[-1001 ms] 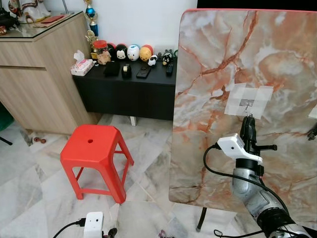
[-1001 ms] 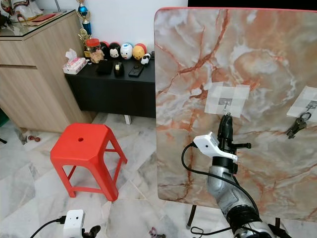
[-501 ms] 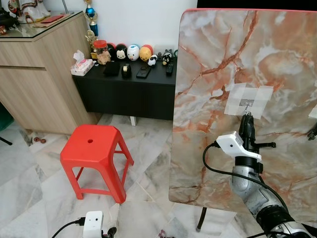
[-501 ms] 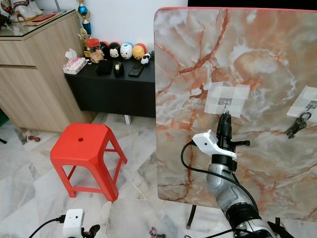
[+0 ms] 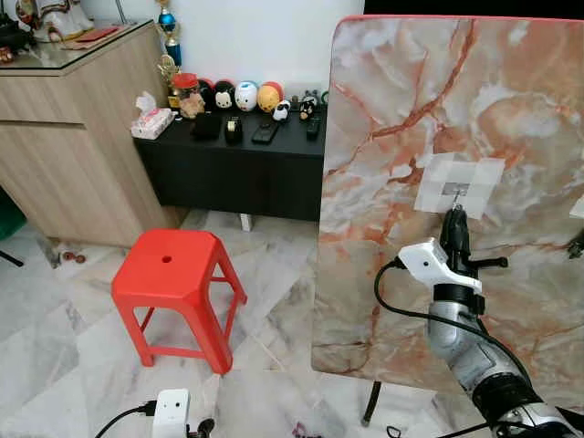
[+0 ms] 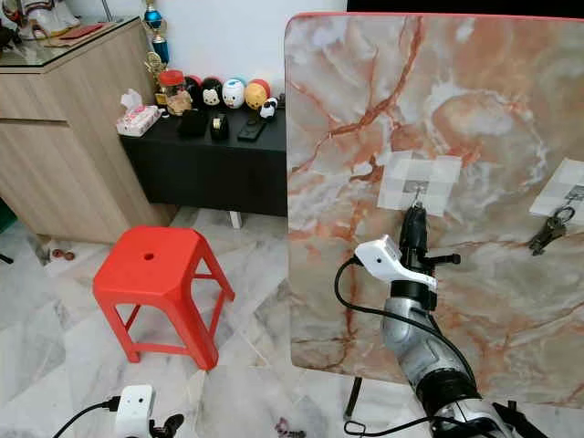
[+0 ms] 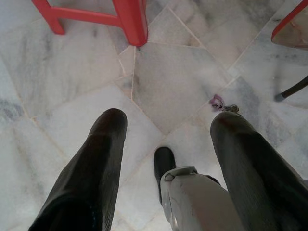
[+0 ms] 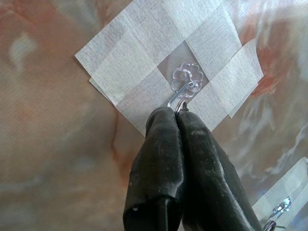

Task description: Hang keys on a hook

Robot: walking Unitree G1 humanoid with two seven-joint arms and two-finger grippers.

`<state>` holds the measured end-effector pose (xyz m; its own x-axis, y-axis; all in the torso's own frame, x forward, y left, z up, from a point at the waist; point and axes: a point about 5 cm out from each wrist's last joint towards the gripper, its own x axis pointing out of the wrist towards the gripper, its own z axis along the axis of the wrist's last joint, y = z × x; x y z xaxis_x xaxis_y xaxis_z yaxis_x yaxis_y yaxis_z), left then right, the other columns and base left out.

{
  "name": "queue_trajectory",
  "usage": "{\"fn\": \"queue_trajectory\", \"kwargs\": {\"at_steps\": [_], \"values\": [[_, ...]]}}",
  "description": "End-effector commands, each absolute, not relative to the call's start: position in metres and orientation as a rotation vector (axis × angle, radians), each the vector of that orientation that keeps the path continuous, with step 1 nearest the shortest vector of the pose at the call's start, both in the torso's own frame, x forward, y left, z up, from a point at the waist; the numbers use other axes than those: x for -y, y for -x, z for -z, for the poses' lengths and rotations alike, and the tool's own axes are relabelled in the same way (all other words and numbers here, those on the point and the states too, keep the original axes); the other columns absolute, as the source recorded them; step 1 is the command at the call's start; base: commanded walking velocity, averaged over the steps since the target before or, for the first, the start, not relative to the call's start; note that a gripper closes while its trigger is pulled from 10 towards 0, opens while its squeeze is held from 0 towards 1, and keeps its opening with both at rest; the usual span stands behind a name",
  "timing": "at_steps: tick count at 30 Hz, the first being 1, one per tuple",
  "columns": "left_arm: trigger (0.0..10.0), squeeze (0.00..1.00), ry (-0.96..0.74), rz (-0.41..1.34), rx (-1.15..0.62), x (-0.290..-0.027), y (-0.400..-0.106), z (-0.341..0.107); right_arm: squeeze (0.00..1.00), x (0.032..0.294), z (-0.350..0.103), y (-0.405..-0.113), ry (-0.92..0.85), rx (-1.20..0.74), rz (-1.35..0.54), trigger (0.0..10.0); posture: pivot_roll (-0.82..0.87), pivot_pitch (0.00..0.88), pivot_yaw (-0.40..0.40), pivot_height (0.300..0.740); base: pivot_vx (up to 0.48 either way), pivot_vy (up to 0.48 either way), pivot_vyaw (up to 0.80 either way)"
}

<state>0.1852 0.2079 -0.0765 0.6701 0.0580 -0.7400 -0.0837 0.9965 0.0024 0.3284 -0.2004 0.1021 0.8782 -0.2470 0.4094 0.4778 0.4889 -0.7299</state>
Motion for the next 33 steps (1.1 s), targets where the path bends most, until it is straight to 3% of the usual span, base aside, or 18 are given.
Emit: {"fn": "queue_trajectory", "kwargs": {"at_steps": [1, 33], "values": [[10.0, 0.00, 0.033, -0.088, -0.858, -0.2094, -0.1797, 0.0793, 0.00, 0.2016, -0.1074, -0.3316, 0.956, 0.267, 0.456, 10.0, -0.01, 0.000, 0.026, 0.740, 0.000, 0.000, 0.00], [10.0, 0.00, 0.032, -0.094, -0.868, -0.2107, -0.1766, 0.0807, 0.00, 0.2008, -0.1066, -0.3335, 0.934, 0.235, 0.431, 10.0, -0.01, 0.000, 0.025, 0.740, 0.000, 0.000, 0.00]]}}
